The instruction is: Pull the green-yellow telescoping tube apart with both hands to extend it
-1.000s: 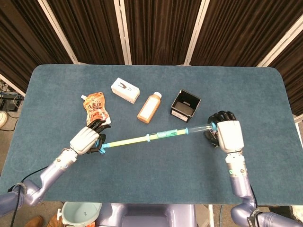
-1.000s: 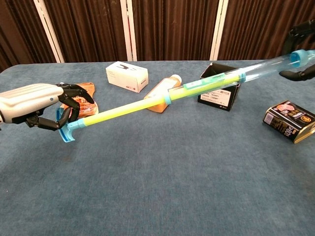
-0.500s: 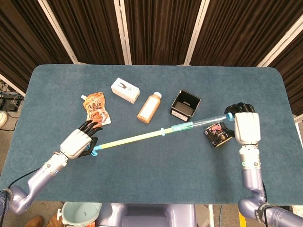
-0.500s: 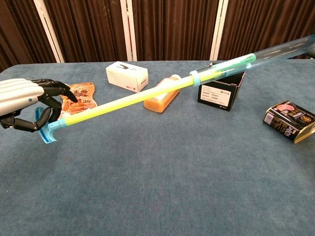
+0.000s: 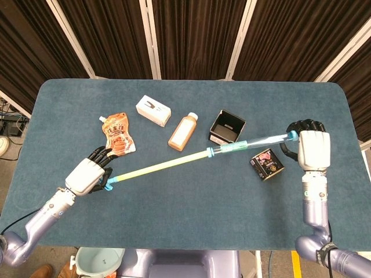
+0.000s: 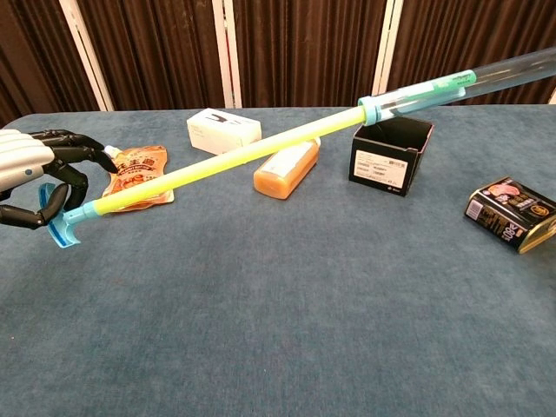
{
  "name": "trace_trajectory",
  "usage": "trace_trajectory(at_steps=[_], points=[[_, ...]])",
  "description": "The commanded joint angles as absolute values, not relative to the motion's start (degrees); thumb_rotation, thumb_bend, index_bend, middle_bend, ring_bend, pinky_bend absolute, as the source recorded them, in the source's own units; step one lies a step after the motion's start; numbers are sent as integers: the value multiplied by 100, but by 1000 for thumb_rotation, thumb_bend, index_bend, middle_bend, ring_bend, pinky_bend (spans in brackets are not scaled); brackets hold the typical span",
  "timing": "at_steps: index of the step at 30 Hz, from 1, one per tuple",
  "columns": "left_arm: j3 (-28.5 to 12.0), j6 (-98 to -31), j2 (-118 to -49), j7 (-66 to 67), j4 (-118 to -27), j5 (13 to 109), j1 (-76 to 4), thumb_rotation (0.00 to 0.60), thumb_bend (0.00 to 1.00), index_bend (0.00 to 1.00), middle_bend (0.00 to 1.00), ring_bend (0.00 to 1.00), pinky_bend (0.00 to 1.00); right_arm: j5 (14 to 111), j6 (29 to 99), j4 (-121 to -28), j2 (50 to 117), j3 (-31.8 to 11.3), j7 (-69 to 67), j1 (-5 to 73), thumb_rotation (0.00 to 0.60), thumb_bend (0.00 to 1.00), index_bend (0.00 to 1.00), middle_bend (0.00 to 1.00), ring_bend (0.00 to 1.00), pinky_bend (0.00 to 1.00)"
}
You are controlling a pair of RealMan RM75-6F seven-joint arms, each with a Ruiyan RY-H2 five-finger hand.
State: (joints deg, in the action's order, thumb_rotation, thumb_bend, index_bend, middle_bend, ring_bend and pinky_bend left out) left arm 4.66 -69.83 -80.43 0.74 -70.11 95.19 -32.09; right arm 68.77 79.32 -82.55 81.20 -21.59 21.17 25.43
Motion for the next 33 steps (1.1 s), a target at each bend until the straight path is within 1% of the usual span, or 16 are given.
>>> trace_trajectory(at_steps=[1, 5, 9, 11, 17, 20, 26, 29, 31, 32, 33], points=[[471, -6993, -8023, 148, -7023, 9545, -3189, 600, 770, 730, 167, 67, 86, 6829, 7920, -8222, 8098, -2165, 2132, 2554, 600, 305, 846, 467, 332, 320], [445, -7008, -8057, 174, -6996, 9558, -3174, 600, 770, 730, 166, 67, 86, 6805, 7919, -8241, 8070, -2129, 2076, 2538, 600, 305, 847, 467, 333, 320], [367, -6927, -8122, 24, -6933, 9522, -3236, 600, 770, 722, 166, 67, 86, 6936, 7940, -8341, 8053, -1924, 2026, 2464, 600, 306, 846, 468, 333, 320], [330, -6854, -8154, -75, -6875, 9489, -3280, 600, 768, 702, 166, 67, 86, 7006, 7938, -8389, 8053, -1814, 2027, 2430, 600, 306, 846, 467, 333, 320], [292, -6697, -8316, -224, -6471, 9500, -3396, 600, 679, 644, 163, 67, 86, 7172, 7910, -8547, 8099, -1513, 2097, 2356, 600, 308, 845, 467, 333, 319], [329, -6646, -8399, -303, -6279, 9523, -3410, 600, 643, 591, 161, 67, 86, 7079, 7793, -8566, 8166, -1419, 2186, 2348, 600, 304, 844, 466, 333, 320], [395, -6459, -8595, -465, -5857, 9468, -3405, 600, 624, 555, 160, 67, 86, 6973, 7488, -8366, 8477, -1044, 2068, 2238, 600, 308, 831, 460, 333, 319], [396, -6426, -8657, -492, -5735, 9457, -3414, 600, 609, 535, 159, 67, 86, 7016, 7427, -8271, 8597, -934, 1986, 2210, 600, 305, 806, 445, 328, 320], [370, -6490, -8688, -497, -5672, 9460, -3408, 600, 591, 508, 156, 67, 86, 7058, 7425, -8222, 8670, -885, 1988, 2200, 600, 290, 732, 398, 304, 311], [353, -6536, -8692, -501, -5659, 9459, -3402, 600, 574, 491, 154, 67, 86, 7086, 7441, -8218, 8689, -876, 1995, 2197, 600, 283, 662, 367, 284, 298], [337, -6580, -8687, -509, -5661, 9455, -3391, 600, 554, 476, 151, 67, 86, 7110, 7452, -8226, 8691, -867, 2006, 2194, 600, 270, 517, 301, 240, 266]])
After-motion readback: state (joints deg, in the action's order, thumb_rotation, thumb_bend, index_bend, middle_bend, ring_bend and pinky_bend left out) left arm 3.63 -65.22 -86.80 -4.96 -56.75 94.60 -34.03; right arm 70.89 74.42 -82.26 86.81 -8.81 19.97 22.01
